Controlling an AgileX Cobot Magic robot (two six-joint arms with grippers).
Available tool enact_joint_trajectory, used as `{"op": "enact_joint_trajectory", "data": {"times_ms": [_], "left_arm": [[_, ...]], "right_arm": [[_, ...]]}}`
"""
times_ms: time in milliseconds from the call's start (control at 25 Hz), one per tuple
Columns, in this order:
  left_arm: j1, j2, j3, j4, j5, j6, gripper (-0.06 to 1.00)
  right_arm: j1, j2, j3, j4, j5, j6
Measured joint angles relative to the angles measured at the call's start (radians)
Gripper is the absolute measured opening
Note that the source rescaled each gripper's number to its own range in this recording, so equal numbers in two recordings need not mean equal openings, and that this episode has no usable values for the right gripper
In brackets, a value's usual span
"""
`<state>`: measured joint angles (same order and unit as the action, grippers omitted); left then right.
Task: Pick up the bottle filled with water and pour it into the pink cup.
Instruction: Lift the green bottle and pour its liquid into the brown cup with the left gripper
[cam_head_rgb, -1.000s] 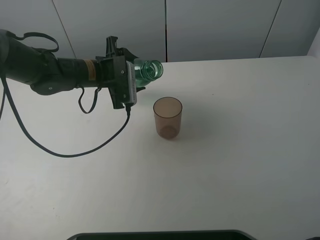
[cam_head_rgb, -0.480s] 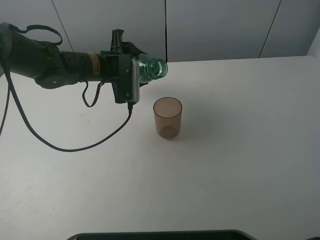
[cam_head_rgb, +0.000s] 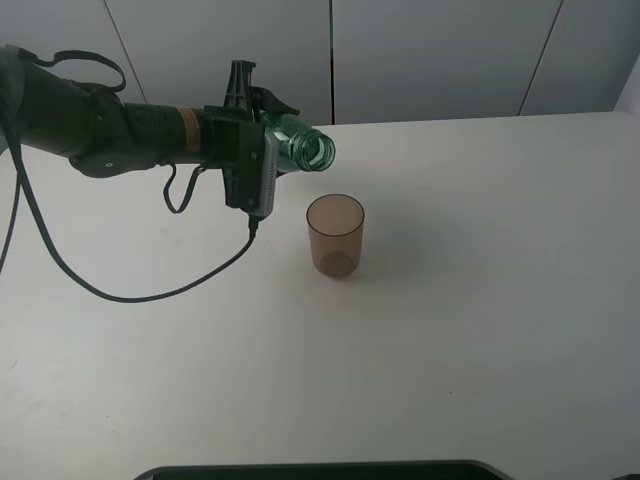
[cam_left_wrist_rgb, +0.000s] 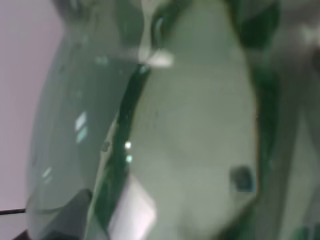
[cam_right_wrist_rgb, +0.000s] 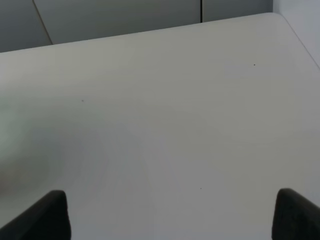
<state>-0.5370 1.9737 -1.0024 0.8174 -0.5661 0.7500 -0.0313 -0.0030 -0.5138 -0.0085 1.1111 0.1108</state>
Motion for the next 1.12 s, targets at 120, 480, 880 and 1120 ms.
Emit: {"op": "enact_joint_trajectory", "data": {"times_ms": [120,480,880,1120], "left_arm": [[0.000,0.000,0.000,0.000,0.004,0.012,0.02],[0.000,0.000,0.000,0.000,0.019,0.059,0.02],[0.000,0.000,0.000,-0.004,0.033,0.106,0.02],[0.000,0.000,0.000,-0.004,0.035,0.132,0.02]], "right_arm": [[0.000,0.000,0.000,0.000,0.000,0.000],[0.000,0.000,0.000,0.000,0.000,0.000],[0.000,0.000,0.000,0.000,0.000,0.000],[0.000,0.000,0.000,0.000,0.000,0.000]]}}
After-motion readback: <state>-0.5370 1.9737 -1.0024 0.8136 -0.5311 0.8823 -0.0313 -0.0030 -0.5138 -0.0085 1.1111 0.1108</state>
